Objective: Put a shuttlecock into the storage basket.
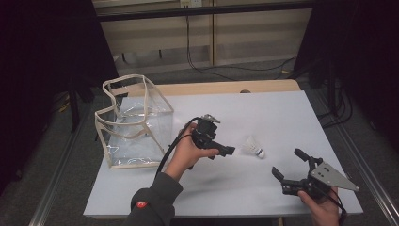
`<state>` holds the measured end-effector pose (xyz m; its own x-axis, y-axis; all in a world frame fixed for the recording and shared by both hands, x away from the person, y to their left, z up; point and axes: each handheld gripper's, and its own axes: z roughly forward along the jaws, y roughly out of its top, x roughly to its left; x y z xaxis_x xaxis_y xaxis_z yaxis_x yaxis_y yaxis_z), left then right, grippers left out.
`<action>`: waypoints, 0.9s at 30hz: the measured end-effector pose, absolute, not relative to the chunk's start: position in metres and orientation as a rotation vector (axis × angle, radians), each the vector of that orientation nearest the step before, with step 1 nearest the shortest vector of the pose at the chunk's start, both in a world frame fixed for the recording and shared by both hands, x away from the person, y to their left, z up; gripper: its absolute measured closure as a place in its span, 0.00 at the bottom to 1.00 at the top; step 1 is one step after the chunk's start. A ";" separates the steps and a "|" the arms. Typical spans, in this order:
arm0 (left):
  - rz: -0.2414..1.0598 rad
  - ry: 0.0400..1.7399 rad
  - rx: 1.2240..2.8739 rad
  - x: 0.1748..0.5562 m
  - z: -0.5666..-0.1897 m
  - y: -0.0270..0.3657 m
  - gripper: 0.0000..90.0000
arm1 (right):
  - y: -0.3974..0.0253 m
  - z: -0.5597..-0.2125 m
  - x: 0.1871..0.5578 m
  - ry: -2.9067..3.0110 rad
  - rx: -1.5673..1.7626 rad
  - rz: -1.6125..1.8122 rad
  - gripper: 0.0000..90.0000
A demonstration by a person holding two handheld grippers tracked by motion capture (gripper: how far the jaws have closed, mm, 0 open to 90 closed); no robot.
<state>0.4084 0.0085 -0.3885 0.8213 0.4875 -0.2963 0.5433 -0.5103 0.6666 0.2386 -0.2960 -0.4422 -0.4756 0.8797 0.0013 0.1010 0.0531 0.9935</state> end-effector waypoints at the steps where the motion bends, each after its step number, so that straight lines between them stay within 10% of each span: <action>1: -0.091 0.753 2.197 0.408 -0.389 0.008 0.03 | -0.296 -0.442 0.239 1.672 0.994 1.487 0.02; 27: -0.111 0.741 2.184 0.409 -0.398 -0.008 0.06 | -0.299 -0.443 0.239 1.674 1.006 1.474 0.02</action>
<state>0.4093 -0.0080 -0.3976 0.8237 0.4722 -0.3139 0.5436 -0.5003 0.6739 0.2388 -0.2986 -0.4432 -0.4693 0.8830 -0.0003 0.1116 0.0596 0.9920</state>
